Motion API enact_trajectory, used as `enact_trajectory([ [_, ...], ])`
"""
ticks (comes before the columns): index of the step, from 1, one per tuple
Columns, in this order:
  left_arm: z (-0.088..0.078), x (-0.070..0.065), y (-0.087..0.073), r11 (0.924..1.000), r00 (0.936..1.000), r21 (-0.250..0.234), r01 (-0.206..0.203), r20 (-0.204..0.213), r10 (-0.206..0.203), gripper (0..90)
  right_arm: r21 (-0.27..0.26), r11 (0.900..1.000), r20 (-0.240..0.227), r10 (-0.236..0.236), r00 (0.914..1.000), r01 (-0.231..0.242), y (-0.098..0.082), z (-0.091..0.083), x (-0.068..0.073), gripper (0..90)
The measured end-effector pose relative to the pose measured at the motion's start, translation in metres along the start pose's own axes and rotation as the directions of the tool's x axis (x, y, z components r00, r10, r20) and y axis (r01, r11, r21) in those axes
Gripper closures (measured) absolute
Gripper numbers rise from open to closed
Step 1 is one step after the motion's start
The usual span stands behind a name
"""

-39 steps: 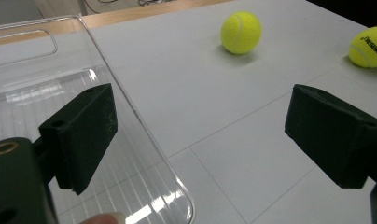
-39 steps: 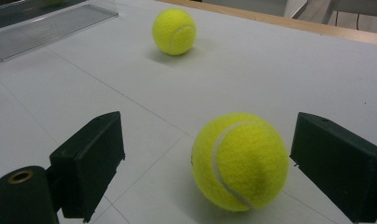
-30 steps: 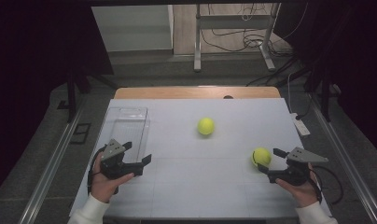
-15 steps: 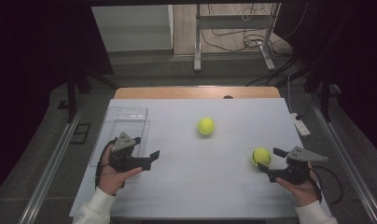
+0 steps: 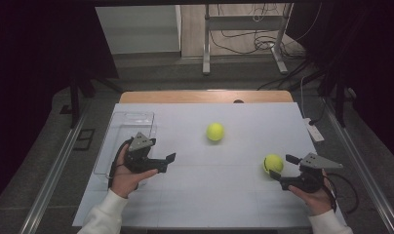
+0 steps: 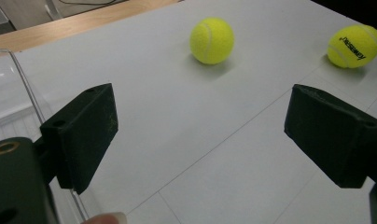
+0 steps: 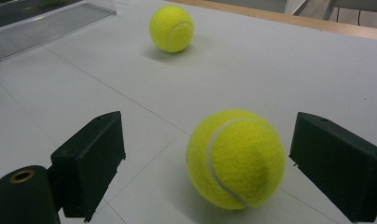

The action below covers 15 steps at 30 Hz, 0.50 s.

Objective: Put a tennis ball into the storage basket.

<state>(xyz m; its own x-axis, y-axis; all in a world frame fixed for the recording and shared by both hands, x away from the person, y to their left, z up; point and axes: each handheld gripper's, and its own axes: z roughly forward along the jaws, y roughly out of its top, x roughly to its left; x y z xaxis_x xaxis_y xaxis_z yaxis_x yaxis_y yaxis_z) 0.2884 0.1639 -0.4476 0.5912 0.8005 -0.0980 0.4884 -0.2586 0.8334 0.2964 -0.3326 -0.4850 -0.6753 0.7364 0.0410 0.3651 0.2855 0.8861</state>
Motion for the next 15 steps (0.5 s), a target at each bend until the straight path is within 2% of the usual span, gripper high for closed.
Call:
enact_trajectory([
  [15, 0.0103, 0.0016, 0.0086, 0.9999, 1.0, 0.014, 0.003, 0.008, -0.003, 10.6, 0.0, 1.0, -0.002, 0.0, 1.0, 0.0, -0.0003, 0.0015, 0.0002, 10.6],
])
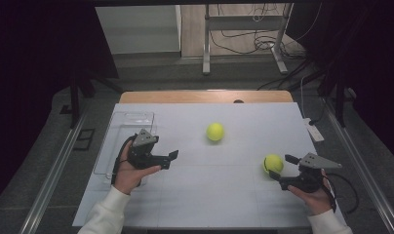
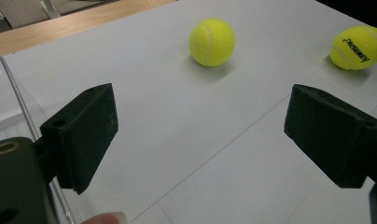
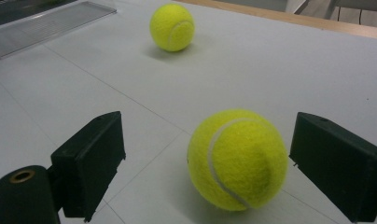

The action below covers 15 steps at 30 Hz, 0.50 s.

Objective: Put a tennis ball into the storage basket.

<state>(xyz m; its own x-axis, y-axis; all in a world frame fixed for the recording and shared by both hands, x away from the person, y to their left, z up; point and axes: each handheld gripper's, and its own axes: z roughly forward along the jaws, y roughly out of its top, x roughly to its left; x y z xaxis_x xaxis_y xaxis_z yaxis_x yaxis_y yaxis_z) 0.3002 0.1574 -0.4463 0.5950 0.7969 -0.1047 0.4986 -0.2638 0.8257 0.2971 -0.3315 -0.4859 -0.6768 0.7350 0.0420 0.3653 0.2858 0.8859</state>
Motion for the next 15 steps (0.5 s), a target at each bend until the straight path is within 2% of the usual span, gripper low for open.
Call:
enact_trajectory([
  [15, 0.0085, 0.0021, 0.0061, 0.9999, 1.0, 0.014, 0.003, 0.005, -0.003, 10.7, 0.001, 1.0, -0.002, -0.001, 1.0, 0.001, -0.0002, 0.0008, -0.0005, 10.6],
])
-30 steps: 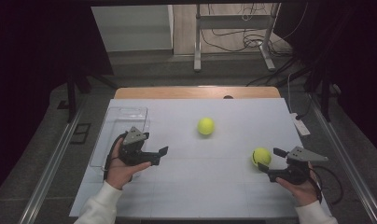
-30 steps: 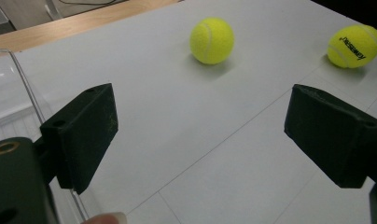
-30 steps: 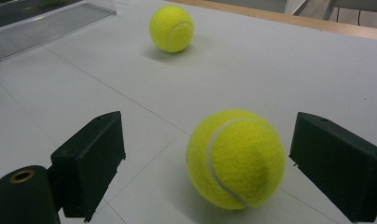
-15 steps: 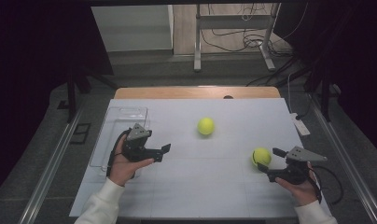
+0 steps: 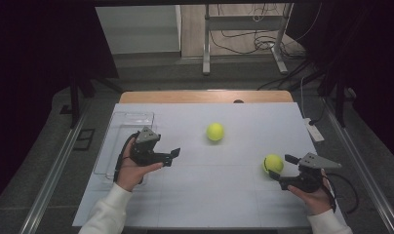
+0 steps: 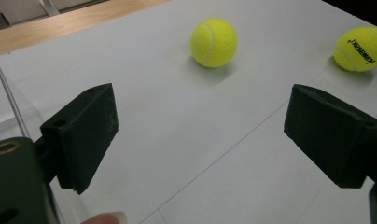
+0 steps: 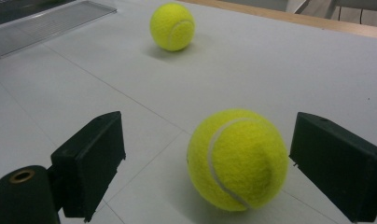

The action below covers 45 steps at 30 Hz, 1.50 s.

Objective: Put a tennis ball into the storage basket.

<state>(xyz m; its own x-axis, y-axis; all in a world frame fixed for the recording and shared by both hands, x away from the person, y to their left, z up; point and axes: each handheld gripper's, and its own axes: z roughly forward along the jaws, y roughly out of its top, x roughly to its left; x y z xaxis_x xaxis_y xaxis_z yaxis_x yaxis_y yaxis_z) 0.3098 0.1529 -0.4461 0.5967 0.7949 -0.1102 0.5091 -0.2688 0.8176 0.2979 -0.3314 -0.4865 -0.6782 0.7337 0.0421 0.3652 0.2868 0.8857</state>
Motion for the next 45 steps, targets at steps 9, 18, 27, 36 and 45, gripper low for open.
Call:
enact_trajectory([
  [9, 0.007, 0.001, 0.006, 1.0, 0.9999, 0.008, -0.005, 0.01, 0.005, 10.7, 0.004, 1.0, 0.003, -0.001, 1.0, 0.001, 0.0, 0.001, -0.001, 10.6],
  [18, 0.019, 0.001, 0.01, 0.9994, 0.9993, 0.031, -0.015, 0.034, 0.014, 10.7, 0.011, 1.0, 0.006, -0.015, 0.9999, 0.015, -0.001, 0.002, 0.001, 10.7],
  [27, 0.023, 0.001, 0.014, 0.9993, 0.9991, 0.032, -0.019, 0.039, 0.017, 10.7, 0.012, 1.0, 0.012, -0.013, 0.9999, 0.013, -0.001, 0.003, 0.0, 10.8],
  [36, 0.027, 0.002, 0.017, 0.9992, 0.9993, 0.038, -0.016, 0.033, 0.014, 10.7, 0.011, 1.0, 0.01, -0.019, 0.9998, 0.019, 0.0, 0.005, 0.0, 10.8],
  [45, 0.036, 0.0, 0.02, 0.9982, 0.9988, 0.052, -0.028, 0.042, 0.025, 10.6, 0.012, 1.0, 0.008, -0.024, 0.9997, 0.024, 0.0, 0.007, 0.0, 10.8],
])
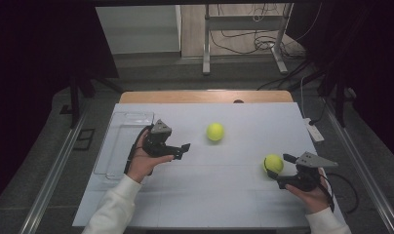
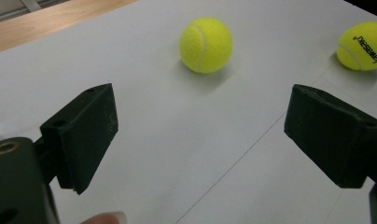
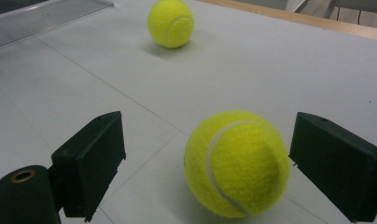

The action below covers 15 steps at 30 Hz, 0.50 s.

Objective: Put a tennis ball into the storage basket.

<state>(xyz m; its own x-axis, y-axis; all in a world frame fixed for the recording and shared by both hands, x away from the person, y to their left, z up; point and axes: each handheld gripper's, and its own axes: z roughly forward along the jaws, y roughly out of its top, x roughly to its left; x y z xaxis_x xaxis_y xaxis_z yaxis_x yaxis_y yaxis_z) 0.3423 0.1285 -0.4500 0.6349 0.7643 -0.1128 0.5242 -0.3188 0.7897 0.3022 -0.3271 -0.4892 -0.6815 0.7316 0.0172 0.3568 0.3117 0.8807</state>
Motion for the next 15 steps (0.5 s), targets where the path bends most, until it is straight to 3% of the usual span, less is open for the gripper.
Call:
enact_trajectory([
  [15, 0.014, -0.005, 0.011, 0.9999, 0.9998, 0.011, -0.006, 0.02, 0.006, 10.7, -0.007, 1.0, -0.005, 0.006, 1.0, -0.006, 0.0, -0.001, -0.001, 10.8],
])
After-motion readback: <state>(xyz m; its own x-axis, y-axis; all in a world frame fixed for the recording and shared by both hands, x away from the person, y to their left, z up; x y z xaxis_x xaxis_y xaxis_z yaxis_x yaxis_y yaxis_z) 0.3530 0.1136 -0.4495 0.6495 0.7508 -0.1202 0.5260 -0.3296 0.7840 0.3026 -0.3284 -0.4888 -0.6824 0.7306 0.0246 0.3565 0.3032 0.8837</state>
